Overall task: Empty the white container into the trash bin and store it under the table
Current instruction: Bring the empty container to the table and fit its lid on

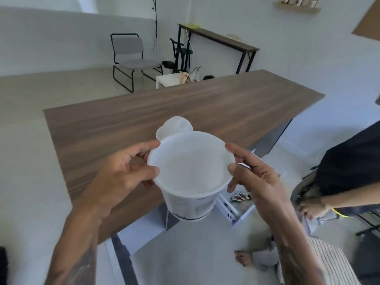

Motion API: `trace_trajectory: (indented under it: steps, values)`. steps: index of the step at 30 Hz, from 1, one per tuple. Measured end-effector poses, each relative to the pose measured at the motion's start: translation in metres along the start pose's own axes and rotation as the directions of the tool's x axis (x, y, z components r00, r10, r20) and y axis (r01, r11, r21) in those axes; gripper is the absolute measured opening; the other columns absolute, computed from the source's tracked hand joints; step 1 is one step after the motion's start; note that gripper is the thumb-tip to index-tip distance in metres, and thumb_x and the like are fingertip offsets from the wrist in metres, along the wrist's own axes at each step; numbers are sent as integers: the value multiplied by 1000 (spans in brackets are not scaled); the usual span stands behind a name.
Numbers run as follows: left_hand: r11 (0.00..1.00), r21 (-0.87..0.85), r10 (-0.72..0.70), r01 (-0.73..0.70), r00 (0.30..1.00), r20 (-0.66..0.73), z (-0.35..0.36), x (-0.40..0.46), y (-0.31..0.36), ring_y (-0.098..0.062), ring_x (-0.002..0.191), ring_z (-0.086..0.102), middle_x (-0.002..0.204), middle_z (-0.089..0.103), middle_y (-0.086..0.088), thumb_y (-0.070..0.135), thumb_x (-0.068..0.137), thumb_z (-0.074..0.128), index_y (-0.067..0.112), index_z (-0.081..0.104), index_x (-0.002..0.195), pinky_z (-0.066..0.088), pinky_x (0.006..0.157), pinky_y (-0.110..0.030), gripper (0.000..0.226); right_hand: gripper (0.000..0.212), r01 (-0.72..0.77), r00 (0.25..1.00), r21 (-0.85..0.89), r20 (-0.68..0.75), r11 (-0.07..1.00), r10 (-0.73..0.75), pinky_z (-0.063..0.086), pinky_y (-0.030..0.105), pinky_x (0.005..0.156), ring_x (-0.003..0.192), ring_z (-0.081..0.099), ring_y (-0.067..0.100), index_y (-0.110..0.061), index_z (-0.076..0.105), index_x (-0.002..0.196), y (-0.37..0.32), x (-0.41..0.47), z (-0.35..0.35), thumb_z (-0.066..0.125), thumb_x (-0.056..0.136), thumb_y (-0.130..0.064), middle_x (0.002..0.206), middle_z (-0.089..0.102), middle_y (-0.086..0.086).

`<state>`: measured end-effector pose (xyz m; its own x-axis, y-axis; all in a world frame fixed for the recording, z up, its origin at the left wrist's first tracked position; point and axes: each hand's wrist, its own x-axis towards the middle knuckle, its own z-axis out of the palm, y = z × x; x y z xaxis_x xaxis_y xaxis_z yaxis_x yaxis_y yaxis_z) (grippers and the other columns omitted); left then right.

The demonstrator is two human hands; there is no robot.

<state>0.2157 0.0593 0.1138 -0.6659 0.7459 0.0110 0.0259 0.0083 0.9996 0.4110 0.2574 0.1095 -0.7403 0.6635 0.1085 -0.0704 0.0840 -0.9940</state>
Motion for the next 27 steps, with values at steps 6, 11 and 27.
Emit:
trace_trajectory:
  steps: [6, 11, 27]
  values:
    - [985, 107, -94, 137, 938, -335, -36, 37, -32, -15, 77, 72, 106, 67, -6, 2, 81, 73, 30, 68, 127, 58, 62, -19, 54, 45, -60, 961, 26, 271, 998, 51, 55, 33, 68, 60, 62, 20, -27, 70, 125, 51, 112, 43, 70, 82, -16, 79, 59, -4]
    - [983, 75, -102, 170, 829, -550, -52, 70, -49, -2, 64, 66, 98, 61, 0, -5, 82, 68, 20, 65, 132, 58, 60, -20, 55, 42, -75, 893, 6, 446, 997, 64, 56, 32, 76, 63, 62, 15, -35, 69, 124, 91, 191, 81, 69, 83, -24, 86, 57, -2]
    - [969, 239, 221, 67, 206, -953, -27, 125, -78, -11, 73, 61, 92, 67, 4, 26, 93, 62, 20, 67, 115, 57, 72, -39, 23, 47, 31, 833, -64, 553, 997, 9, 50, 26, 60, 66, 57, 11, -54, 54, 132, 114, 320, 88, 67, 87, -54, 85, 63, -6]
